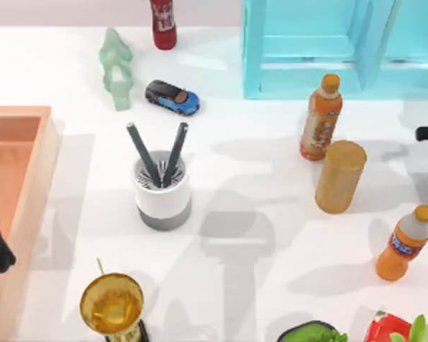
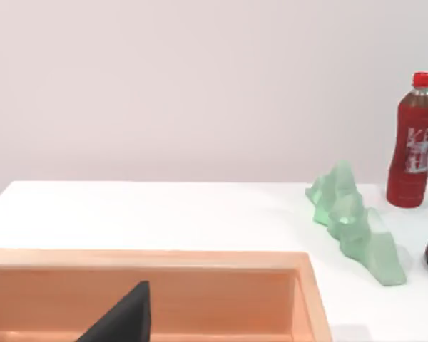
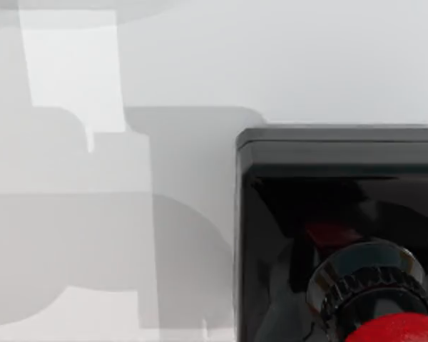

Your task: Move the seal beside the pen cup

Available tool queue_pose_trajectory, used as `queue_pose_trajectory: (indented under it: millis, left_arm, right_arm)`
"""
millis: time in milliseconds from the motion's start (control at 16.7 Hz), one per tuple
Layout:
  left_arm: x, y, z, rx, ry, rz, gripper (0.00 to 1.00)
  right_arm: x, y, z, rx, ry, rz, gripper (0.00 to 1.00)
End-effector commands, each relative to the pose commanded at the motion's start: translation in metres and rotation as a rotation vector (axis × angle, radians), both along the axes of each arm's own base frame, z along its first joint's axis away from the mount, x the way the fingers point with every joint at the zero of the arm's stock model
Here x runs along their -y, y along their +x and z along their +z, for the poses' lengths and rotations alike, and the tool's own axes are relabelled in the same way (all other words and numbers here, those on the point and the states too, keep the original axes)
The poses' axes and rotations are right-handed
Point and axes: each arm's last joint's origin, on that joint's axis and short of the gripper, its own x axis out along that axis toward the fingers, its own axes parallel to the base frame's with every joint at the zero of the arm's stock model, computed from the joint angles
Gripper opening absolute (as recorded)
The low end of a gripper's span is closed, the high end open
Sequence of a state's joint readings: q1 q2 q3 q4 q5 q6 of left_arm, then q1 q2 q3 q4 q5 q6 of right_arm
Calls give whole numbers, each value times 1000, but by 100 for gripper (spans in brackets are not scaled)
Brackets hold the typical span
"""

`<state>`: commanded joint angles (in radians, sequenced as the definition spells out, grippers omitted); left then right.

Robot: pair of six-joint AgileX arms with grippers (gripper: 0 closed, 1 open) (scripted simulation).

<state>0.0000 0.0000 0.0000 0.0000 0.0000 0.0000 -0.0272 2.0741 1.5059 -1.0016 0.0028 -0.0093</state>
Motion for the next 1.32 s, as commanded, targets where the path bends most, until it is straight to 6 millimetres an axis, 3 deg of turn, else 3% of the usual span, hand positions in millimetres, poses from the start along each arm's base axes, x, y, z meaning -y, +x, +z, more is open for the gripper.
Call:
queue_pose_trajectory:
  millis: [120, 300, 540, 720, 840, 960, 1320]
  left_arm:
    - [0, 0, 0, 0, 0, 0, 100]
    - [0, 0, 0, 0, 0, 0, 100]
    - [0, 0, 0, 0, 0, 0, 100]
    - [0, 0, 0, 0, 0, 0, 100]
    - [0, 0, 0, 0, 0, 0, 100]
    - [0, 0, 0, 0, 0, 0, 100]
    - [0, 0, 0, 0, 0, 0, 100]
  right_arm:
    - [-3, 2, 2, -3, 0, -3, 0]
    - [-23, 10, 20, -14, -1, -10, 0]
    - [-72, 21, 75, 1, -1, -11, 0]
    - [-110, 15, 115, 4, 1, -7, 0]
    - [-129, 7, 132, 1, 0, -3, 0]
    - [-139, 2, 139, 0, 0, 0, 0]
    - [-145, 1, 141, 8, 0, -5, 0]
